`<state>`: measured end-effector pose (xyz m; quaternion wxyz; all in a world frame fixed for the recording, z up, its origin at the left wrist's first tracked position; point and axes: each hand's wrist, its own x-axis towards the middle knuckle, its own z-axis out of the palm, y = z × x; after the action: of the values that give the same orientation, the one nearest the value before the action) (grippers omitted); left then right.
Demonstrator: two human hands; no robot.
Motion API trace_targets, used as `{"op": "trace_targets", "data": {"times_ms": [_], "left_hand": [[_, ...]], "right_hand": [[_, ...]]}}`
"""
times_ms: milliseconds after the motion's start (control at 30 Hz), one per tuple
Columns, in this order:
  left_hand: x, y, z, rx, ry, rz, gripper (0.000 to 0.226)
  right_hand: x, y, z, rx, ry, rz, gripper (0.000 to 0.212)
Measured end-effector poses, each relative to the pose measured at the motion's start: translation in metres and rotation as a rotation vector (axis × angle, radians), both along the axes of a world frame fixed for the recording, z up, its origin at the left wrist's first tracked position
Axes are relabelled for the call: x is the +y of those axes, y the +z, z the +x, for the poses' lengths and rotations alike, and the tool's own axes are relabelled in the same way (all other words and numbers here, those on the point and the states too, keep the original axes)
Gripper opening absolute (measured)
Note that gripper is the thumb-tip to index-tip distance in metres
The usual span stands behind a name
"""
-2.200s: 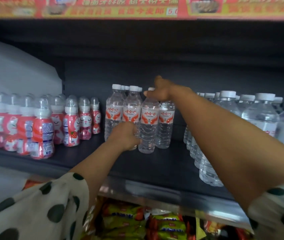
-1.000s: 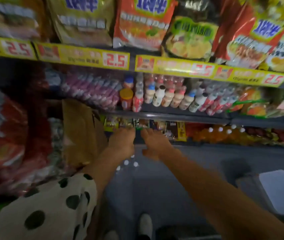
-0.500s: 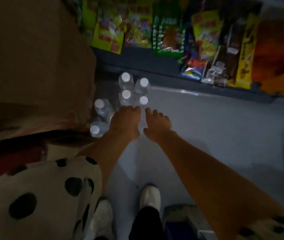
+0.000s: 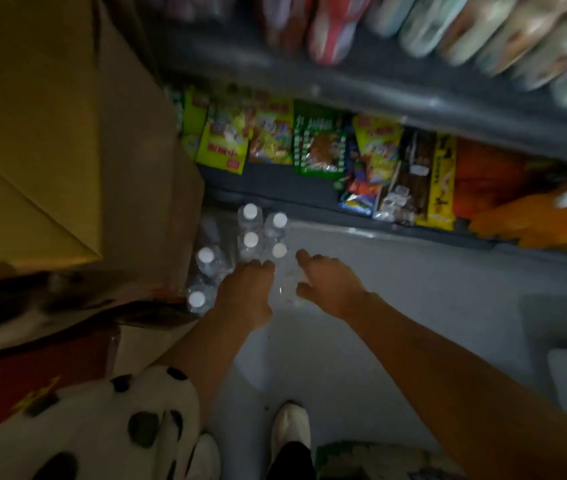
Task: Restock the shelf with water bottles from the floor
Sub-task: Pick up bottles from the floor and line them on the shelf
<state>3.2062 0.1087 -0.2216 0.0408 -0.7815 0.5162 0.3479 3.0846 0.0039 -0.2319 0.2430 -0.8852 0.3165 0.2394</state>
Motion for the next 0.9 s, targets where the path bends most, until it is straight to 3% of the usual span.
{"op": "trace_targets", "data": {"times_ms": [200, 367, 533, 733, 900], "left_hand": [[-0.012, 0.19, 0.006, 0.144, -0.02, -0.099, 0.063], [-0.013, 0.351, 0.025, 0.371, -0.03, -0.356, 0.083], [0.002, 0.513, 0.038, 0.543, -0.084, -0.515, 0.077], [0.039, 0.669, 0.051, 0.524, -0.084, -0.749, 0.055], [0.072, 0.753, 0.072, 0.583, -0.127, -0.735, 0.046]], "right_hand": [[-0.018, 0.245, -0.011, -0.134, -0.011, 0.001, 0.038], [-0.013, 0.467, -0.007, -0.34, 0.071, -0.115, 0.023], [0.016, 0.653, 0.008, -0.518, 0.005, -0.314, 0.024], [0.064, 0.798, 0.033, -0.679, -0.033, -0.645, 0.041], [0.101, 0.877, 0.037, -0.803, 0.115, -0.623, 0.022]]}}
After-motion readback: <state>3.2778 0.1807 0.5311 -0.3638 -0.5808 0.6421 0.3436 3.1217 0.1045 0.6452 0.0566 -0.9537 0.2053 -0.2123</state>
